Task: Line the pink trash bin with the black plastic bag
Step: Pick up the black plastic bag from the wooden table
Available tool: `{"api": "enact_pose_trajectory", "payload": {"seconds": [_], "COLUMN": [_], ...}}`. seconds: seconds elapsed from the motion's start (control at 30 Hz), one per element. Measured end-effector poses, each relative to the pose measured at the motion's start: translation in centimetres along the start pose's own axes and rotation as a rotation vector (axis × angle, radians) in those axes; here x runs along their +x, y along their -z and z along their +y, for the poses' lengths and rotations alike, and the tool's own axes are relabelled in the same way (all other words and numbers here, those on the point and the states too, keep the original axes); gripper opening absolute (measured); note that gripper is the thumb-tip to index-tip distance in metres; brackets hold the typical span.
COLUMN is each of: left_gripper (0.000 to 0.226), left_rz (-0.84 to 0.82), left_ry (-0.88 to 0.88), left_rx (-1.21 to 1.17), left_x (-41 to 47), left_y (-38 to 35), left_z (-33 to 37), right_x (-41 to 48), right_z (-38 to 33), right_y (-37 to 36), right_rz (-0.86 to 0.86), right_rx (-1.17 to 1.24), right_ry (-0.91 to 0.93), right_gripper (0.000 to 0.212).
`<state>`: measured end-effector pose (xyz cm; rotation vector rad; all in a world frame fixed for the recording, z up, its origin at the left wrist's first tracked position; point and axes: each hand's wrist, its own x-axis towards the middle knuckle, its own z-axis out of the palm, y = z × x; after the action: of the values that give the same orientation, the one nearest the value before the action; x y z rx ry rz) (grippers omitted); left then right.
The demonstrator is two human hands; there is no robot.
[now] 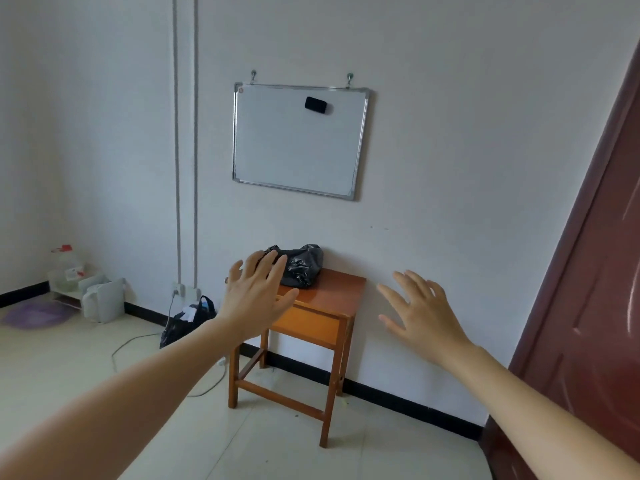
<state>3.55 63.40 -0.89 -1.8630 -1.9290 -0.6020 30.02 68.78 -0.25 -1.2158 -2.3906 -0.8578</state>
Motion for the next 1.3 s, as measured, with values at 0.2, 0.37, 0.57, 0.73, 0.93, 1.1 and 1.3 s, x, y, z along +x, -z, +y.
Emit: {"api": "enact_pose_trajectory", "payload": {"seconds": [0.2, 0.37, 0.57, 0.73, 0.93, 1.1, 1.3], "left_gripper": [0.071, 0.089, 0.095, 0.093, 0.093, 0.088, 0.089], "left_rz": [-0.161, -0.094, -0.041, -0.051, -0.149, -0.157, -0.134], "left_ry": [-0.082, 0.015, 0.181, 0.223, 0.248, 0.276, 0.335], "left_rx": [0.146, 0.066, 0.003, -0.030, -0.027, -0.026, 0.022], "left_x": [2.9, 8.2, 16.9, 21.8, 24.3, 28.8, 37.4], "left_y": [-7.3, -11.0, -15.2, -20.2, -26.3, -30.0, -35.5], "left_z": [-1.4, -5.4, -11.2, -15.1, -17.9, -20.2, -21.9], "right_x": [3.3, 10.2, 21.2, 27.7, 30.9, 37.1, 46.2], "right_z": [0.1, 0.7, 2.6, 2.2, 1.7, 3.2, 5.1], "right_y": [-9.5, -14.1, -17.5, -22.0, -30.8, -35.6, -42.0], "right_rz": [-0.157, -0.127, -0.049, -0.042, -0.179, -0.213, -0.197], "right_rx": [0.017, 0.062, -0.001, 0.091, 0.048, 0.087, 0.169], "right_ry": [0.097, 0.116, 0.141, 0.071, 0.180, 0.168, 0.208], "right_gripper": [0.054, 0.052, 0.053, 0.050, 0.051, 0.053, 0.052]}}
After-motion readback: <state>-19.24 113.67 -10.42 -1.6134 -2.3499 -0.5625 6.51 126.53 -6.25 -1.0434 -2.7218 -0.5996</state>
